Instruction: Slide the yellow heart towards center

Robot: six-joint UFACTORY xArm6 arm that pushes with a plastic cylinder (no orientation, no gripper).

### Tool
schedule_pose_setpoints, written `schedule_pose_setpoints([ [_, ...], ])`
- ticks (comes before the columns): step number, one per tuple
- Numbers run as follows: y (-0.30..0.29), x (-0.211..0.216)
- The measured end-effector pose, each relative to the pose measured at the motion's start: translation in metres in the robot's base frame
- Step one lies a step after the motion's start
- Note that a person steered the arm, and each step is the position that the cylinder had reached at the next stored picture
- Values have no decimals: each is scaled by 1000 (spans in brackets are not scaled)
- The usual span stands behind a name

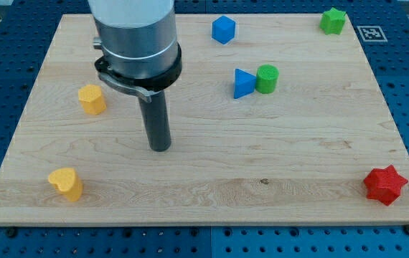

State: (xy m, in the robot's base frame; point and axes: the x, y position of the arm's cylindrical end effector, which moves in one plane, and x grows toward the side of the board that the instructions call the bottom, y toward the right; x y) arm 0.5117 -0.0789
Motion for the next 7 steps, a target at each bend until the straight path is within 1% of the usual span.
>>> schedule_pose_setpoints([
  [2, -31, 0],
  [4, -133, 0],
  [5, -169, 0],
  [6, -194, 11],
  [7, -203, 38],
])
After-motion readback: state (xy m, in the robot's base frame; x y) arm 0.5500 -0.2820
